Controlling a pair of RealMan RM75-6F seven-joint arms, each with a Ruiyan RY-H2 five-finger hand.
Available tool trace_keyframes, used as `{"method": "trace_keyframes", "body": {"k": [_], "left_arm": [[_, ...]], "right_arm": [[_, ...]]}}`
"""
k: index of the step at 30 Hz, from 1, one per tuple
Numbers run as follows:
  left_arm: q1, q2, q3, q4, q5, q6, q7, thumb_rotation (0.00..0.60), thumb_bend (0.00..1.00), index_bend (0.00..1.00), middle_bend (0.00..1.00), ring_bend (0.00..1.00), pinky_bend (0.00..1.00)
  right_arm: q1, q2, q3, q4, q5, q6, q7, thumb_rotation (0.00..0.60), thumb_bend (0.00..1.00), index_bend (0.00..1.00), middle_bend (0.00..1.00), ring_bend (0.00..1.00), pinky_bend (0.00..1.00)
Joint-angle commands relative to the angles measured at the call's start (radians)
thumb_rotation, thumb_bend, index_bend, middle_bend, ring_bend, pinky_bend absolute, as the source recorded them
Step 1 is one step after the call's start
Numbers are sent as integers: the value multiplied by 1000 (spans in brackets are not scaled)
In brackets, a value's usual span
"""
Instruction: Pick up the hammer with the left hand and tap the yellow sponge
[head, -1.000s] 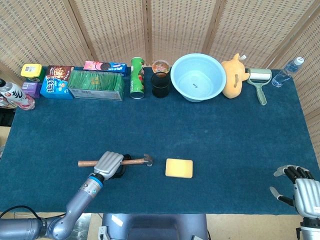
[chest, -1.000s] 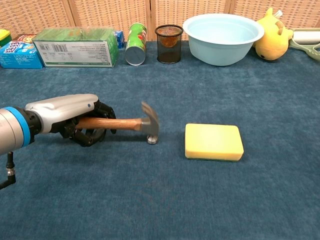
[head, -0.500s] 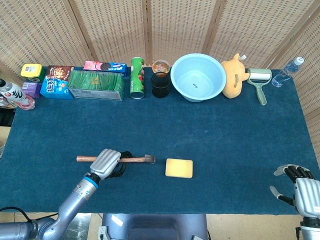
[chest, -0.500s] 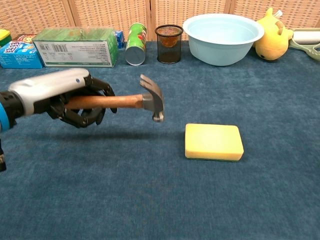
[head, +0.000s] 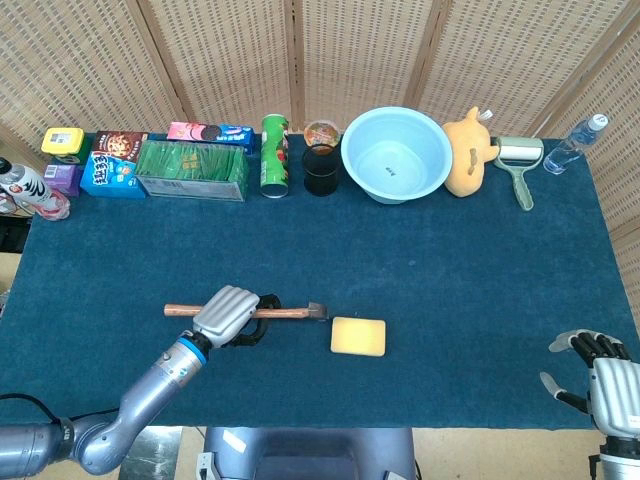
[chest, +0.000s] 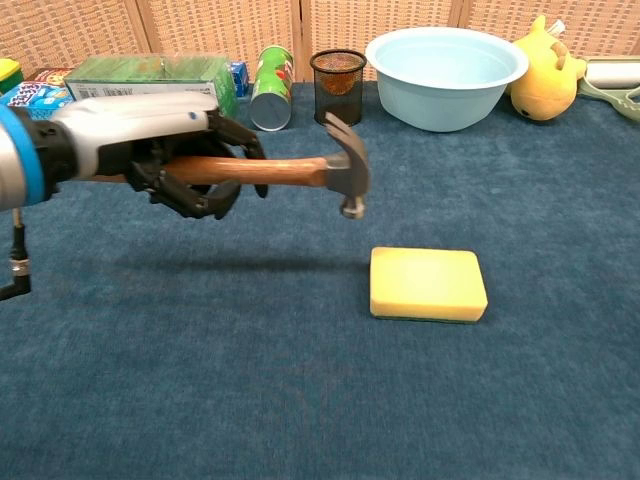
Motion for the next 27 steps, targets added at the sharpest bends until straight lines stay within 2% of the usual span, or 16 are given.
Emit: {"method": "trace_keyframes", "body": {"k": [1, 6, 11, 16, 27], "left_arm": [[-51, -39, -5, 19, -57, -30, 43, 600, 824, 461, 622, 727, 770], [-111, -104, 5, 58, -135, -42, 100, 600, 825, 461, 622, 726, 770], [-152, -172, 19, 109, -183, -11, 162, 600, 825, 460, 622, 727, 770], [-182, -197, 22, 117, -243, 6, 190, 600, 824, 461, 622, 726, 770], [-144, -125, 1, 35, -146, 56, 82, 600, 824, 460, 622, 727, 770]], "right_arm": [[-6, 2, 2, 6, 6, 6, 9, 600, 218, 457, 413, 329, 274], [-17, 2, 3, 21, 15, 14, 31, 600, 218, 457, 413, 329, 274], [-26, 3, 2, 37, 22, 18, 54, 600, 218, 457, 413, 329, 274], [-34, 3, 3, 48, 24, 25, 67, 600, 218, 457, 413, 329, 274], [-33, 2, 2, 34, 9, 24, 43, 600, 217, 457, 413, 329, 273]]}}
